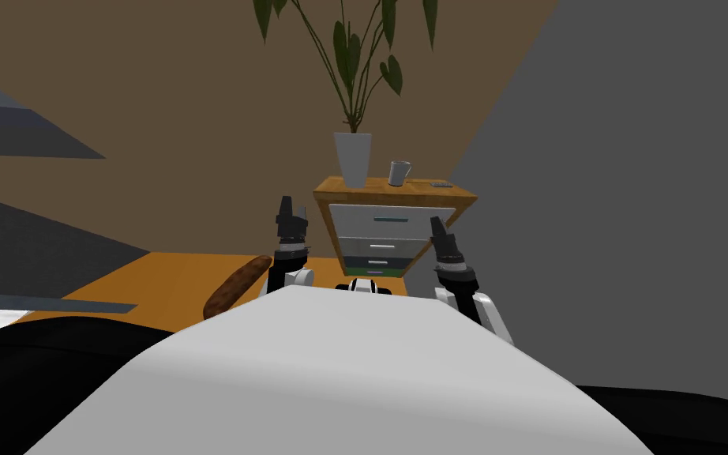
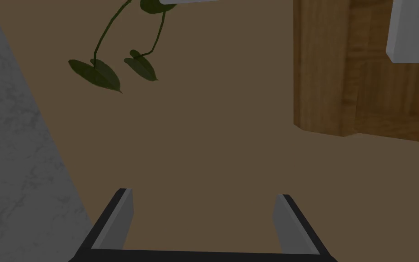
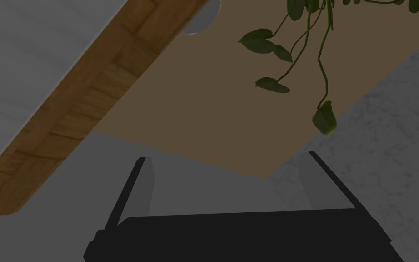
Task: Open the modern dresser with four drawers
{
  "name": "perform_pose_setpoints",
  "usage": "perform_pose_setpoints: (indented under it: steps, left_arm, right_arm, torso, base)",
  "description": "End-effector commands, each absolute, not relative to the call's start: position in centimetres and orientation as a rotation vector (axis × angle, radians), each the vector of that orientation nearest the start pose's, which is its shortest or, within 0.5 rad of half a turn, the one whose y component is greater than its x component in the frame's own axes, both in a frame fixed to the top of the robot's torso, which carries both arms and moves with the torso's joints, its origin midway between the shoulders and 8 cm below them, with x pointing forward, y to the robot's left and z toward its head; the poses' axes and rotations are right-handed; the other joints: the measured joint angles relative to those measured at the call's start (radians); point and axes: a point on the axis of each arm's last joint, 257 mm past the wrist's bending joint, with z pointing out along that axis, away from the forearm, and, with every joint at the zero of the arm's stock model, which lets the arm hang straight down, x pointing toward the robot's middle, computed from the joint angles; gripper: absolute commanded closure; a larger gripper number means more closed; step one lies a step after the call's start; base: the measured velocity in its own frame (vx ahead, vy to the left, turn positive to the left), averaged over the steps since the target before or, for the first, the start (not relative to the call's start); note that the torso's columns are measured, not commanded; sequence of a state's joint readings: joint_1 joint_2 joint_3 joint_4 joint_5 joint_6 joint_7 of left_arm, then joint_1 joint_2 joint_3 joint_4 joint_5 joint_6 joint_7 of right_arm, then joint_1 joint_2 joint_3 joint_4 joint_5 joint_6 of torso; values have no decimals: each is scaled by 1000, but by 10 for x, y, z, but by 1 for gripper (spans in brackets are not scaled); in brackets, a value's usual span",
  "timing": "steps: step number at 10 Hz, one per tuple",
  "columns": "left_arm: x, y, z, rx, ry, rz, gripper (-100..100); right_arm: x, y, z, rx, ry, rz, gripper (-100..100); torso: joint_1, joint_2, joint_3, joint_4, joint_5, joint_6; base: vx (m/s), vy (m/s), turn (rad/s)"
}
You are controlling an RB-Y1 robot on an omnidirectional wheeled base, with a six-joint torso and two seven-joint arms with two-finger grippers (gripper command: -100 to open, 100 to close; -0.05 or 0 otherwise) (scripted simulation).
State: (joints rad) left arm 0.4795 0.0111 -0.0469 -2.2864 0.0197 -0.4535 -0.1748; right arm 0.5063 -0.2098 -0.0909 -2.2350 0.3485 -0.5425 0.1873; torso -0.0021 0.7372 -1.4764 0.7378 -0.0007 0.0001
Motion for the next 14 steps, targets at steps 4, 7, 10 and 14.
perform_pose_setpoints:
  steps: [4,7,10,14]
  left_arm:
    - [354,263,25,-617,670,-1204,0]
    - [354,263,25,-617,670,-1204,0]
    - [354,263,25,-617,670,-1204,0]
    - [354,263,25,-616,670,-1204,0]
  right_arm:
    - [365,-258,-25,-13,1076,541,-100]
    - [373,-266,-38,-116,1120,379,-100]
    - [381,-276,-49,-218,1155,218,-100]
    - [393,-294,-67,-364,1193,-13,-100]
  torso:
    - [5,2,1,0,1,0]
    - [3,1,0,0,1,0]
    - [3,0,0,0,1,0]
    - [1,1,0,0,1,0]
  base:
    - [-7,104,-57]
    - [-7,104,-53]
    - [4,100,-51]
    - [-8,103,-34]
